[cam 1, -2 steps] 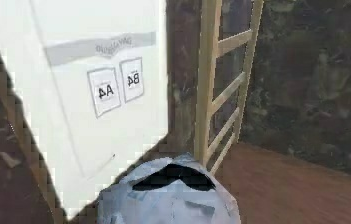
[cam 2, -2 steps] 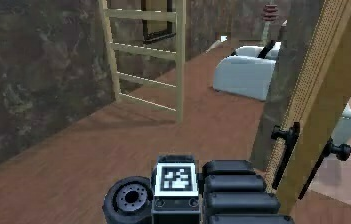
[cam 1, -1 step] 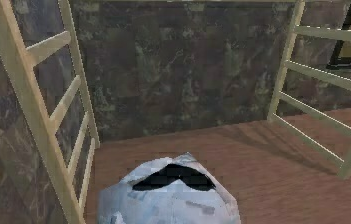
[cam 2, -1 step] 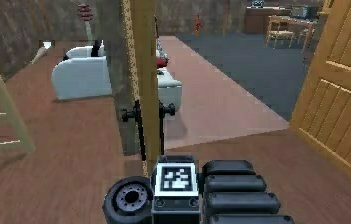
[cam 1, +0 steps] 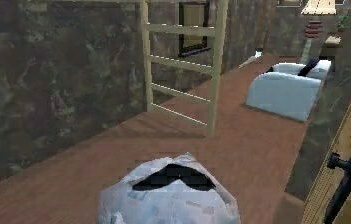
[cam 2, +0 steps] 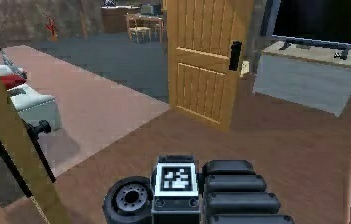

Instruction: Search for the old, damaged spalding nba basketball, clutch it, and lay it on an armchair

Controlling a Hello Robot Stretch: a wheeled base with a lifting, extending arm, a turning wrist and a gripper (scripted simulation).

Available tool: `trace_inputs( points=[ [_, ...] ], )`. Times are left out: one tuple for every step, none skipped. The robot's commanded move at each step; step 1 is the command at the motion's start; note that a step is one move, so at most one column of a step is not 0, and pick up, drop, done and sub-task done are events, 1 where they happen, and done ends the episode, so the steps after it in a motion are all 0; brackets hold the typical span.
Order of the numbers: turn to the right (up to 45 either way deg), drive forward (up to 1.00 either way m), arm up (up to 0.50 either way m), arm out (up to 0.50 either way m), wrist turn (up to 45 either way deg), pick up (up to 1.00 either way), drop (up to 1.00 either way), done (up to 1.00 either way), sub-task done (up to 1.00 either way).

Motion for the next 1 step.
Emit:
trace_inputs(
  points=[
    [0.0, 0.55, 0.00, 0.00, 0.0, 0.00, 0.00, 0.00, 0.00]
  ],
)
